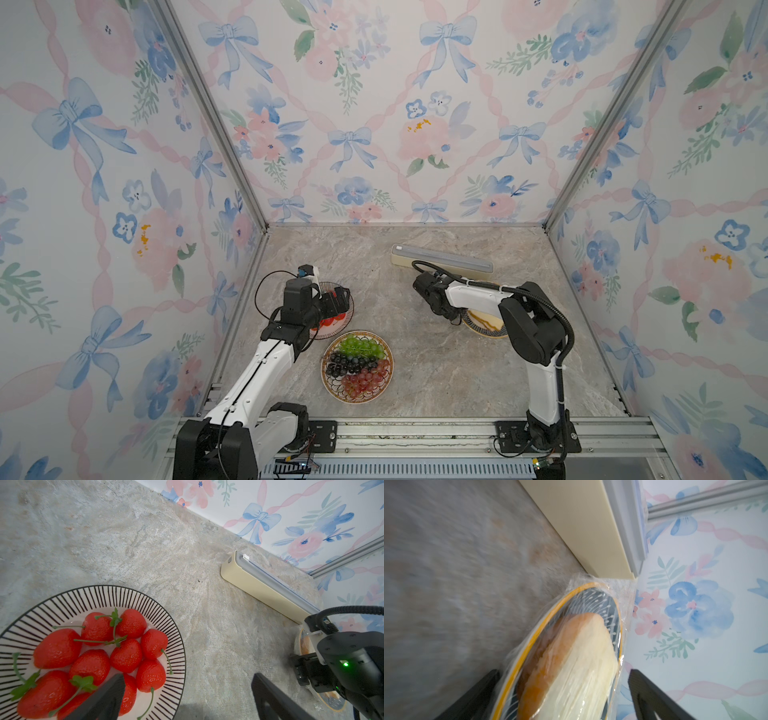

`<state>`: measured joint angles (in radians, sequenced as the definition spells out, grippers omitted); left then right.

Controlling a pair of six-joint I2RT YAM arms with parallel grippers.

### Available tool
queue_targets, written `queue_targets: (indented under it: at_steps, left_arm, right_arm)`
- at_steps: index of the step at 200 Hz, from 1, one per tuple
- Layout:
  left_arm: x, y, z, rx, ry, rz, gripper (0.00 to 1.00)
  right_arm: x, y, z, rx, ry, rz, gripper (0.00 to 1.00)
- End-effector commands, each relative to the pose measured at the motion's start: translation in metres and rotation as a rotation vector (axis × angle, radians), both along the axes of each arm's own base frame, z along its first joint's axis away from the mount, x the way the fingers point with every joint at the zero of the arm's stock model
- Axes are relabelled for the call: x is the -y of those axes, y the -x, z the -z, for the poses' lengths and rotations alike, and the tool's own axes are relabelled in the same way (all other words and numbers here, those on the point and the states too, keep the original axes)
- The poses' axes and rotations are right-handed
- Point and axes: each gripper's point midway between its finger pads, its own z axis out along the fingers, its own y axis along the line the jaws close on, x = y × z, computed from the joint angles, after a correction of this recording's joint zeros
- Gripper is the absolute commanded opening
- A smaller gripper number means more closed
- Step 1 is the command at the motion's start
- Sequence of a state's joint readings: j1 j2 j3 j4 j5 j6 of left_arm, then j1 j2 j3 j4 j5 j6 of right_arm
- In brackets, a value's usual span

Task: Wrap the plate with plastic wrap
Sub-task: Move the plate to the center of the board.

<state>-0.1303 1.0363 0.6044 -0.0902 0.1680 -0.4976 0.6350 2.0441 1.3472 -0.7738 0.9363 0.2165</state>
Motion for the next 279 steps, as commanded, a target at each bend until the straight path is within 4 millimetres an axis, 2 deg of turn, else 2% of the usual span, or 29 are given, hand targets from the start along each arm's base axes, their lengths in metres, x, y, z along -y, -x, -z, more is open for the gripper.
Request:
queue_targets:
  at_steps: [1,17,30,69,81,97,122,133,136,148,177,201,232,258,279]
  left_arm:
    - [-0.007,0.021,0.028,-0.111,-0.030,-0.022,0.98]
    - [-0.010,0.032,0.035,-0.147,-0.060,-0.041,0.98]
    - [-0.011,0.042,0.038,-0.167,-0.075,-0.061,0.98]
    - [-0.029,0.070,0.037,-0.222,-0.146,-0.221,0.98]
    - [-0.027,0.076,0.034,-0.230,-0.097,-0.255,0.98]
    - [-0.029,0.086,0.039,-0.268,-0.016,-0.320,0.98]
    - [-0.022,0.104,0.061,-0.368,0.089,-0.362,0.98]
    - [-0.019,0.111,0.072,-0.409,0.118,-0.368,0.98]
    - [-0.019,0.113,0.075,-0.417,0.122,-0.372,0.98]
    - [-0.020,0.118,0.085,-0.443,0.121,-0.383,0.98]
    - [-0.019,0.127,0.098,-0.490,0.150,-0.407,0.98]
    - [-0.006,0.131,0.102,-0.526,0.191,-0.352,0.98]
    - [0.022,0.130,0.092,-0.528,0.288,-0.233,0.98]
    - [0.051,0.125,0.083,-0.512,0.378,-0.141,0.98]
    - [0.074,0.119,0.075,-0.500,0.404,-0.077,0.98]
  right_arm:
    - [0.041,0.000,-0.029,0.066,0.054,0.065,0.97]
    - [0.055,0.003,-0.033,0.072,0.049,0.090,0.97]
    - [0.052,0.004,-0.036,0.076,0.018,0.081,0.97]
    - [0.008,0.004,-0.047,0.101,-0.239,0.014,0.97]
    - [-0.004,0.004,-0.057,0.119,-0.299,-0.004,0.97]
    - [-0.013,0.006,-0.070,0.145,-0.371,-0.014,0.97]
    - [-0.014,0.008,-0.085,0.184,-0.438,-0.012,0.97]
    - [-0.014,0.008,-0.084,0.183,-0.442,-0.009,0.97]
    - [-0.013,0.009,-0.093,0.201,-0.455,-0.012,0.97]
    - [-0.010,0.009,-0.098,0.212,-0.464,-0.010,0.97]
    - [-0.002,0.010,-0.103,0.224,-0.477,0.007,0.97]
    - [0.006,0.011,-0.106,0.234,-0.480,0.020,0.97]
    - [0.012,0.011,-0.109,0.243,-0.483,0.033,0.97]
    - [0.010,0.011,-0.108,0.236,-0.494,0.030,0.97]
    - [0.000,0.014,-0.106,0.210,-0.555,0.010,0.97]
